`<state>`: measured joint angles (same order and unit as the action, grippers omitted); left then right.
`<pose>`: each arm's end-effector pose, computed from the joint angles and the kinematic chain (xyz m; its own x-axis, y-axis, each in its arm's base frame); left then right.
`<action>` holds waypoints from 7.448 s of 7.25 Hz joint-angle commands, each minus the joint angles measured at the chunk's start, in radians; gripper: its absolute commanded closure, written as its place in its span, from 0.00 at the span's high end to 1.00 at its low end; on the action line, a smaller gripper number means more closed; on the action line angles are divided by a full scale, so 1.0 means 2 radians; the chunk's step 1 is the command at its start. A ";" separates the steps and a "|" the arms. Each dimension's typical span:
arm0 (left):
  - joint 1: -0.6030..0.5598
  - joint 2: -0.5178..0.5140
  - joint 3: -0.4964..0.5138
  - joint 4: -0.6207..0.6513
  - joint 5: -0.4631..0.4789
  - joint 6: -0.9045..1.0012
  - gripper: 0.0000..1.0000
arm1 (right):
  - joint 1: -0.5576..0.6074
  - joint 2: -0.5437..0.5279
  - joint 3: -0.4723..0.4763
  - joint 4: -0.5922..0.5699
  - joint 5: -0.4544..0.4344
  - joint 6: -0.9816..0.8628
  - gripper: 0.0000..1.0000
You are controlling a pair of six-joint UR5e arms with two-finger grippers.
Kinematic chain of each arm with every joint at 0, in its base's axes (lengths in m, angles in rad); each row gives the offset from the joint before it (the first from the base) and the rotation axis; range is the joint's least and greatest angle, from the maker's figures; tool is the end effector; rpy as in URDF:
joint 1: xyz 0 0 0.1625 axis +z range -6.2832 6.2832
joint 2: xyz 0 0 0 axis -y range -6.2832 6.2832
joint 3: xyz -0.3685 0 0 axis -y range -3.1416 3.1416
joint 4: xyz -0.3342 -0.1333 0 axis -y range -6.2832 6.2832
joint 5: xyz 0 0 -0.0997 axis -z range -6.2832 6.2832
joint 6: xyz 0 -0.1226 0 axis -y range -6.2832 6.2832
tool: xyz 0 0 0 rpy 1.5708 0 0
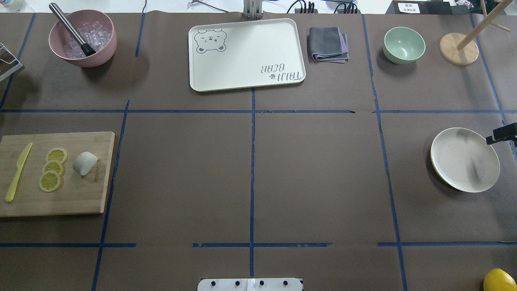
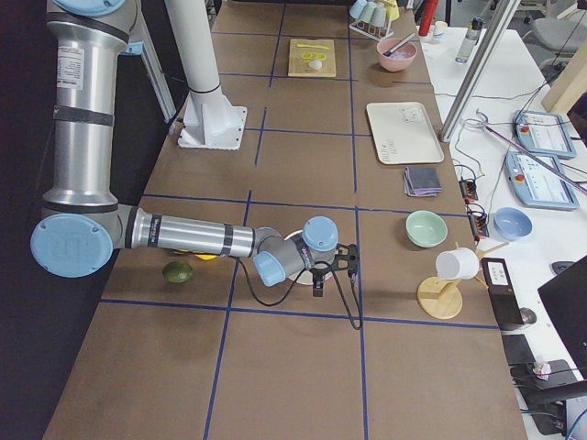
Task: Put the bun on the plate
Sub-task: 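Lower the right gripper to the white plate's rim and grasp it, then carry the white plate with the right gripper to the table center and release, then withdraw the right gripper while the left gripper reaches toward the white bun, then grasp the white bun on the cutting board with the left gripper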
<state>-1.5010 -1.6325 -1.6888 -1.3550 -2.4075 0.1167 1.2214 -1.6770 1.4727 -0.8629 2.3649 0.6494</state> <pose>-0.0109 -0.4501 0.5562 0.6575 0.1359 -0.7411 -0.1472 0.9878 0.0506 -0.0997 -0.4075 0.6239 0.6120 0.0490 0.7894 -0.0882 0.9961 0.0066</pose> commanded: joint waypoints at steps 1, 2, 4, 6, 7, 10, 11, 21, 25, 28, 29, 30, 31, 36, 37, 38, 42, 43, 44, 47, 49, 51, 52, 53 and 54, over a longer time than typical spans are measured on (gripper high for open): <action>0.000 0.000 -0.007 -0.001 0.003 -0.003 1.00 | -0.012 -0.004 -0.030 0.063 -0.003 0.023 0.98; 0.000 0.001 -0.007 -0.001 0.003 -0.003 1.00 | -0.015 -0.005 -0.029 0.064 -0.001 0.029 0.98; 0.000 0.001 -0.010 -0.001 0.003 -0.002 1.00 | -0.028 -0.005 -0.030 0.064 0.000 0.033 0.96; 0.000 0.001 -0.011 -0.001 0.003 -0.002 1.00 | -0.035 -0.005 -0.030 0.065 0.002 0.033 0.69; 0.000 0.002 -0.013 -0.001 0.004 -0.002 1.00 | -0.036 -0.005 -0.030 0.064 0.003 0.033 0.47; -0.001 0.002 -0.014 -0.001 0.003 -0.002 1.00 | -0.036 -0.007 -0.031 0.064 0.012 0.033 0.00; -0.001 0.002 -0.014 -0.001 0.003 -0.002 1.00 | -0.036 -0.007 -0.028 0.064 0.017 0.033 0.00; 0.000 0.042 -0.034 -0.053 -0.002 0.000 1.00 | -0.297 0.269 0.057 0.055 -0.173 0.481 0.00; 0.000 0.042 -0.035 -0.053 -0.003 0.001 1.00 | -0.333 0.274 0.044 0.018 -0.218 0.472 0.00; 0.000 0.042 -0.037 -0.053 -0.003 -0.001 1.00 | -0.335 0.278 0.047 -0.005 -0.224 0.471 0.66; 0.000 0.042 -0.037 -0.053 -0.003 -0.001 1.00 | -0.338 0.287 0.047 -0.020 -0.231 0.471 0.80; 0.000 0.045 -0.037 -0.053 -0.003 -0.002 1.00 | -0.338 0.292 0.052 -0.031 -0.232 0.471 0.93; 0.000 0.044 -0.037 -0.053 -0.003 0.000 1.00 | -0.330 0.287 0.073 -0.036 -0.231 0.471 0.99; 0.114 0.049 -0.056 -0.212 -0.001 -0.186 1.00 | -0.175 0.148 0.255 -0.182 -0.084 0.349 1.00; 0.160 0.049 -0.056 -0.252 0.004 -0.259 1.00 | -0.138 0.117 0.258 -0.182 -0.056 0.296 1.00; 0.213 0.046 -0.056 -0.308 0.028 -0.317 1.00 | -0.097 0.089 0.258 -0.182 -0.024 0.233 1.00; 0.349 0.039 -0.057 -0.367 0.180 -0.325 1.00 | -0.019 0.012 0.252 -0.183 0.020 0.071 1.00; 0.353 0.039 -0.059 -0.368 0.179 -0.325 1.00 | -0.020 0.011 0.253 -0.183 0.020 0.070 1.00; 0.360 0.040 -0.058 -0.368 0.179 -0.325 1.00 | -0.021 0.011 0.253 -0.183 0.020 0.070 1.00; 0.378 0.039 -0.055 -0.367 0.180 -0.325 0.99 | -0.021 0.011 0.252 -0.183 0.018 0.070 1.00; 0.378 0.029 -0.047 -0.367 0.180 -0.324 0.98 | -0.021 0.006 0.252 -0.182 0.016 0.070 1.00; 0.378 0.027 -0.045 -0.366 0.181 -0.324 0.93 | -0.021 0.005 0.252 -0.182 0.015 0.070 1.00; 0.378 0.029 -0.045 -0.366 0.181 -0.324 0.85 | -0.021 0.005 0.252 -0.182 0.015 0.070 1.00; 0.378 0.030 -0.044 -0.366 0.181 -0.324 0.75 | -0.021 0.005 0.252 -0.182 0.014 0.070 1.00; 0.378 0.030 -0.043 -0.366 0.181 -0.324 0.65 | -0.021 0.002 0.252 -0.182 0.014 0.070 1.00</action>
<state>-0.7455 -1.5735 -1.7766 -2.0878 -2.0464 -0.5319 1.1796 -1.6685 1.9773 -1.2272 2.3936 0.7900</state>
